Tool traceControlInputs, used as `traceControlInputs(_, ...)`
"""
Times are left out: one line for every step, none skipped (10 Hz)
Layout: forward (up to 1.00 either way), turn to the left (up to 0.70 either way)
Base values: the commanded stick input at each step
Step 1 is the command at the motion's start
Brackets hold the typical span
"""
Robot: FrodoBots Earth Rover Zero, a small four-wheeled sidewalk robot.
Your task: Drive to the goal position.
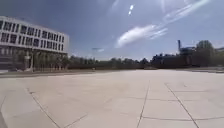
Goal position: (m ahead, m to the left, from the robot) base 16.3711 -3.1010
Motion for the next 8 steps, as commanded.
traceControlInputs(0.7, -0.01)
traceControlInputs(0.7, -0.01)
traceControlInputs(0.7, -0.01)
traceControlInputs(0.7, -0.01)
traceControlInputs(0.7, -0.01)
traceControlInputs(0.7, -0.01)
traceControlInputs(0.7, -0.01)
traceControlInputs(0.7, -0.01)
